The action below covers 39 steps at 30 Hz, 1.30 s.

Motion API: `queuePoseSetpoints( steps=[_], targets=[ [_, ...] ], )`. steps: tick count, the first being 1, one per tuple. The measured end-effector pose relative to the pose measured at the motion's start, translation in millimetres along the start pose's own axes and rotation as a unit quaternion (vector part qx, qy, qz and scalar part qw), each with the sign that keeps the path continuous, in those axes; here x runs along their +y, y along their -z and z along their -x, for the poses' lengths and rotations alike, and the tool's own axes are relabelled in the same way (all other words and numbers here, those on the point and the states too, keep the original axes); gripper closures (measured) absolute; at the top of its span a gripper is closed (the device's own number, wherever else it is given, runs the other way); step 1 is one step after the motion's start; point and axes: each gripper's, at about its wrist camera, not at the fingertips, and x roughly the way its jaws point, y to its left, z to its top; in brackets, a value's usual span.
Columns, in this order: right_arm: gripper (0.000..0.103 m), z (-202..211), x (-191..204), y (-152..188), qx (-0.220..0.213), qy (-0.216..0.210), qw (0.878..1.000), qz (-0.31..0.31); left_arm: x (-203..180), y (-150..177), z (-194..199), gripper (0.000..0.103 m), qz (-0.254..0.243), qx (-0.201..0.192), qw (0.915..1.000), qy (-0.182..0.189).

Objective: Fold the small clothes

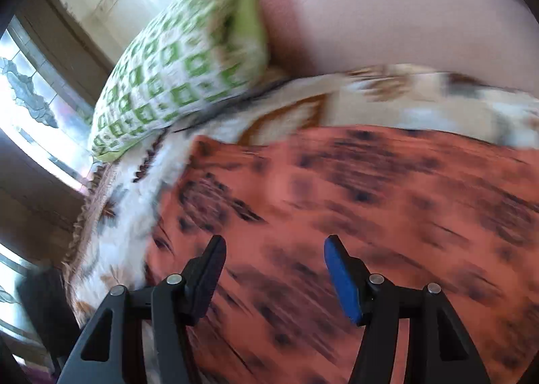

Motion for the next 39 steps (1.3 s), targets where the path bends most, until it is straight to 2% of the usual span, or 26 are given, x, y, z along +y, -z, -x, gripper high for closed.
queuePoseSetpoints(
  steps=[2,4,6,7,8,9,11,12,13,14,15,16,18,22,27,31,34,39],
  targets=[
    [0.038,42,-52,29,-0.033,0.04,0.998,-0.045,-1,1,1,0.037,-0.007,-0.004,0.9998,-0.016],
    [0.038,70,-105,62,-0.039,0.081,0.99,-0.109,1,4,-3,0.037,-0.008,0.004,0.9995,-0.031],
    [0.038,73,-161,96,0.011,0.12,0.977,-0.178,1,8,-10,0.037,-0.022,0.021,0.9985,-0.046],
    [0.046,73,-182,114,0.04,0.114,0.971,-0.208,-1,10,-10,0.037,-0.032,0.02,0.9978,-0.054],
    [0.048,79,-193,126,0.036,0.087,0.97,-0.223,-4,11,-9,0.037,-0.04,0.016,0.9972,-0.061],
    [0.048,94,-194,134,0.017,0.072,0.971,-0.227,-5,13,-6,0.037,-0.044,0.012,0.9966,-0.068],
    [0.047,119,-189,138,-0.006,0.074,0.971,-0.228,-3,16,6,0.037,-0.034,-0.001,0.9955,-0.088],
    [0.045,129,-186,138,-0.02,0.067,0.972,-0.226,2,18,13,0.037,-0.019,-0.005,0.9948,-0.1],
    [0.039,134,-185,140,-0.026,0.055,0.971,-0.231,10,21,21,0.036,0.009,-0.006,0.9954,-0.095],
    [0.035,139,-186,143,-0.03,0.03,0.967,-0.25,18,23,26,0.035,0.041,-0.002,0.996,-0.079],
    [0.031,142,-191,148,-0.031,0.009,0.963,-0.268,29,28,31,0.035,0.09,0.008,0.9948,-0.046],
    [0.031,141,-193,153,-0.031,-0.013,0.958,-0.286,35,31,33,0.035,0.116,0.015,0.9928,-0.026],
    [0.031,131,-190,159,-0.031,-0.038,0.952,-0.304,40,37,35,0.035,0.139,0.026,0.9898,-0.012],
    [0.031,116,-192,178,-0.037,-0.081,0.937,-0.339,29,42,35,0.035,0.128,0.025,0.9913,-0.021],
    [0.031,114,-188,180,-0.05,-0.107,0.938,-0.327,9,48,20,0.035,0.118,0.047,0.9919,-0.009],
    [0.031,101,-190,178,-0.044,-0.132,0.932,-0.334,-1,50,0,0.035,0.123,0.062,0.9905,-0.003],
    [0.031,88,-201,181,-0.039,-0.154,0.917,-0.365,0,48,-17,0.035,0.141,0.067,0.9876,0.014],
    [0.03,72,-225,185,-0.041,-0.179,0.889,-0.419,4,35,-31,0.035,0.16,0.039,0.9858,0.035]
  ],
)
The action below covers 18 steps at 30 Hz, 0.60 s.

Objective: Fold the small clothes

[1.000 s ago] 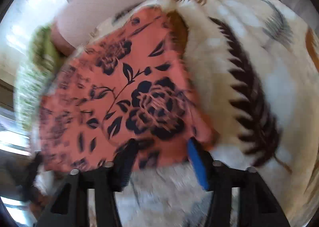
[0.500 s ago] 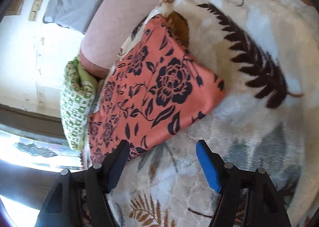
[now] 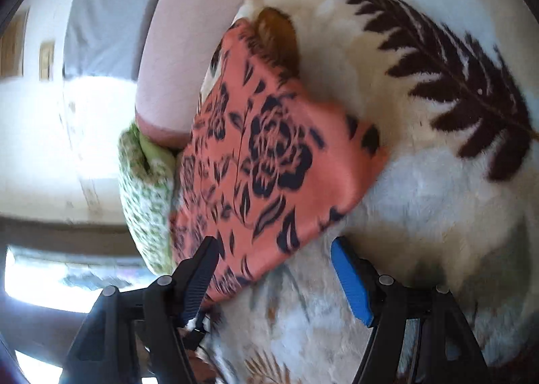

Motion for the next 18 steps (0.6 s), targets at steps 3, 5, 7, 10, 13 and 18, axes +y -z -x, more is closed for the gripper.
queuePoseSetpoints(
  steps=[3,5,7,10,13,18],
  targets=[
    [0.031,-5,-3,-13,-0.009,-0.018,1.0,-0.02,6,-7,-4,0.036,0.023,-0.012,0.9993,0.027],
    [0.031,-8,-5,-21,-0.023,-0.027,0.999,-0.032,9,-11,-3,0.036,0.034,-0.02,0.9982,0.044],
    [0.031,-12,-4,-27,-0.033,-0.033,0.998,-0.042,9,-13,-6,0.037,0.041,-0.025,0.9974,0.055],
    [0.031,-20,0,-34,-0.041,-0.037,0.998,-0.037,12,-16,-7,0.037,0.055,-0.03,0.9955,0.072],
    [0.029,-23,5,-35,-0.054,-0.037,0.998,-0.023,16,-19,-5,0.045,0.061,-0.036,0.9939,0.085],
    [0.043,-28,15,-34,-0.068,-0.026,0.997,0.026,18,-22,-12,0.071,0.048,-0.034,0.9969,0.052]
  ],
)
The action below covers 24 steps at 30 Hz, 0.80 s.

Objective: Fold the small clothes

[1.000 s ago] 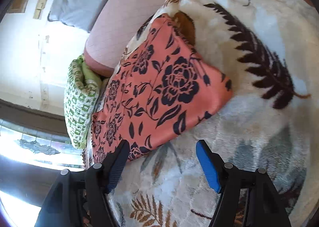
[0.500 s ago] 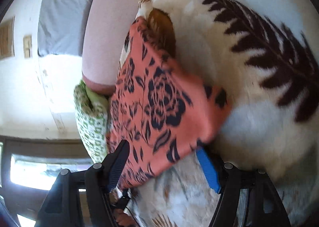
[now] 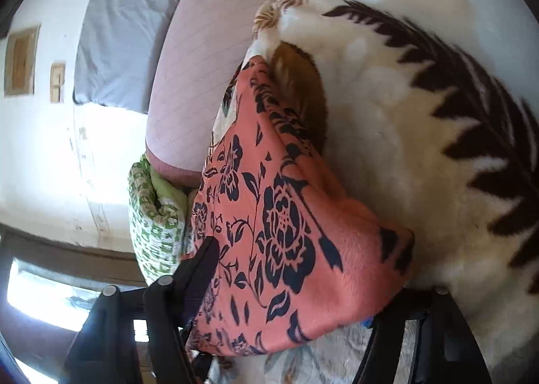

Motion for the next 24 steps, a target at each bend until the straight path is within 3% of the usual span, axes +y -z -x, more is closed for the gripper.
queuePoseSetpoints(
  steps=[1,2,4,7,9,12,15,18,24],
  targets=[
    [0.067,-4,4,1,0.0,0.008,1.0,0.014,2,0,0,0.072,0.002,0.001,1.0,-0.003],
    [0.079,-8,6,2,0.009,0.02,0.999,0.028,2,0,0,0.072,0.002,0.0,1.0,-0.004],
    [0.081,-15,6,6,0.013,0.044,0.998,0.04,1,0,0,0.072,0.0,0.001,1.0,-0.008],
    [0.079,-18,7,5,0.017,0.04,0.998,0.041,6,-2,-5,0.06,0.026,0.009,0.9996,0.009],
    [0.078,-19,7,5,0.019,0.035,0.998,0.038,7,-3,-5,0.06,0.03,0.01,0.9994,0.013],
    [0.078,-20,11,6,0.016,0.039,0.998,0.054,1,-1,-5,0.073,-0.002,0.005,0.9999,-0.015],
    [0.083,-17,29,10,0.006,0.067,0.99,0.122,-3,0,-2,0.081,-0.013,-0.007,0.9998,-0.012],
    [0.086,-7,51,21,-0.026,0.087,0.977,0.195,-16,4,6,0.083,-0.05,-0.019,0.9984,-0.021],
    [0.087,26,54,36,-0.043,0.098,0.969,0.225,-22,31,41,0.084,-0.055,-0.003,0.998,-0.032]
  ],
)
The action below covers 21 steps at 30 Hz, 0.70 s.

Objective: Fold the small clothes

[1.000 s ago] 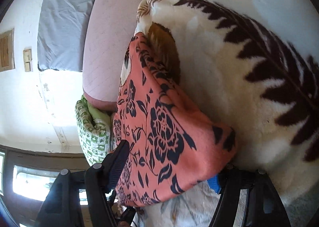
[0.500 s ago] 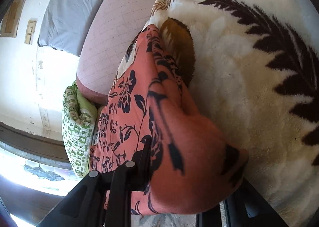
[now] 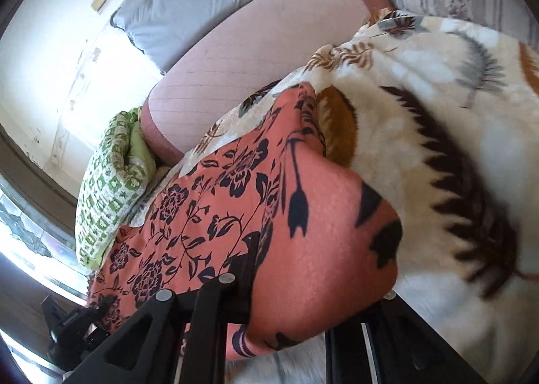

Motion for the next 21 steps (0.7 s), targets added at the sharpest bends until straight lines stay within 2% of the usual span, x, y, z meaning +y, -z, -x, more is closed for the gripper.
queuePoseSetpoints(
  steps=[2,6,8,9,11,12,13,15,17,21],
  targets=[
    [0.087,19,-3,8,0.01,0.007,1.0,0.003,2,16,15,0.084,0.001,0.006,1.0,-0.006],
    [0.087,62,-23,30,0.026,0.015,0.999,0.017,16,69,45,0.083,0.014,0.02,0.9994,-0.022],
    [0.087,74,-39,47,0.058,0.009,0.998,0.002,27,84,50,0.081,0.029,0.025,0.9988,-0.029],
    [0.086,75,-48,54,0.08,0.009,0.997,-0.006,31,87,52,0.077,0.037,0.024,0.9988,-0.02],
    [0.079,77,-65,65,0.117,0.019,0.992,-0.035,33,83,51,0.073,0.048,0.029,0.9984,-0.007],
    [0.073,82,-73,67,0.127,0.014,0.99,-0.056,33,80,49,0.065,0.052,0.032,0.9981,0.002],
    [0.059,87,-77,68,0.133,0.012,0.988,-0.072,32,79,48,0.055,0.053,0.031,0.9981,0.01],
    [0.034,103,-78,67,0.137,0.011,0.986,-0.088,28,79,49,0.046,0.053,0.023,0.9981,0.022],
    [0.034,123,-72,65,0.127,0.011,0.989,-0.071,24,81,50,0.043,0.049,0.018,0.9984,0.024],
    [0.037,154,-35,64,0.108,-0.002,0.994,0.002,23,80,50,0.045,0.059,-0.005,0.9975,0.039]
  ],
)
